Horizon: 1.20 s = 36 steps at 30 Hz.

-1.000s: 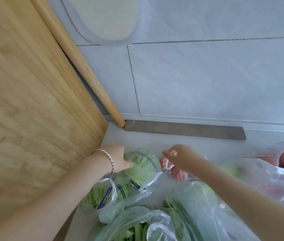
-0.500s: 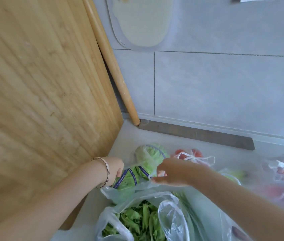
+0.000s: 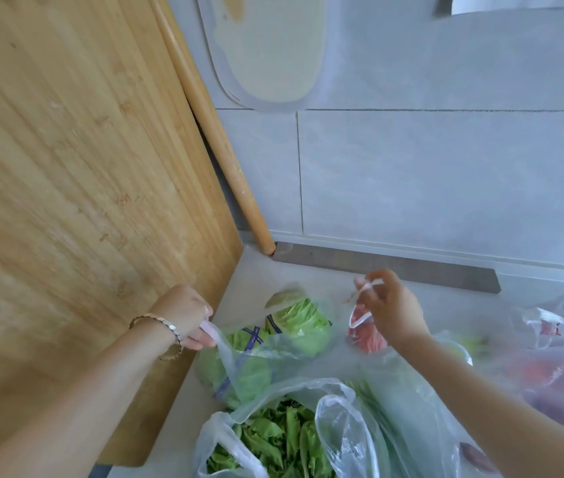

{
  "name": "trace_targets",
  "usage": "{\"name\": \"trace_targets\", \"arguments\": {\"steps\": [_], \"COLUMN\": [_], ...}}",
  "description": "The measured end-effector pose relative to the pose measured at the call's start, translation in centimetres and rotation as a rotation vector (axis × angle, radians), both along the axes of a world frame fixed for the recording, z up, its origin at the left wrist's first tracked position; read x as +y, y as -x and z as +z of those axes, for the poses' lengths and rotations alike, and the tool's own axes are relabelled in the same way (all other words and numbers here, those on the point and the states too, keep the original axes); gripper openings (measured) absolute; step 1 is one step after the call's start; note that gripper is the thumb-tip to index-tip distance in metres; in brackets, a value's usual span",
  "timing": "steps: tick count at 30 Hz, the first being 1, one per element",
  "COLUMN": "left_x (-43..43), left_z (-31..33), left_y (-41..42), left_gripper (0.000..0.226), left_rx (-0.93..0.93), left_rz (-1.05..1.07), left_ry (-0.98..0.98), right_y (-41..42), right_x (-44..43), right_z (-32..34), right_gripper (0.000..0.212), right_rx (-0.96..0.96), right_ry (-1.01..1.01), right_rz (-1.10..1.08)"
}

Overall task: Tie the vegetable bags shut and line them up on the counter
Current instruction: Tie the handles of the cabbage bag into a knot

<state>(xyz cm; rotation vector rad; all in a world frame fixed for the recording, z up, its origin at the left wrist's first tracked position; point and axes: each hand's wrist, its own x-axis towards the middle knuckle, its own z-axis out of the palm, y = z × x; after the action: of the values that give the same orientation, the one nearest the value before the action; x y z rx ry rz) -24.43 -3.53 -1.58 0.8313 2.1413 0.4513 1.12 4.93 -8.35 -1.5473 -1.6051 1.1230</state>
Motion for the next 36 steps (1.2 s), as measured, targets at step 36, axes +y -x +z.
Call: {"name": "trace_targets", "arguments": {"steps": [36], "left_x": [-0.8], "left_z": [-6.3], "left_y": [-3.5], "left_gripper": [0.049], "left_rx": [-0.499], "left_rz": [-0.14], "left_ry": [-0.377], "right_y": [7.0], "right_x": [-2.2], "right_z": [2.3], "right_gripper": [0.021], "right_rx": [0.22], "right_ry": [0.506], "right_rz": [0.575]}}
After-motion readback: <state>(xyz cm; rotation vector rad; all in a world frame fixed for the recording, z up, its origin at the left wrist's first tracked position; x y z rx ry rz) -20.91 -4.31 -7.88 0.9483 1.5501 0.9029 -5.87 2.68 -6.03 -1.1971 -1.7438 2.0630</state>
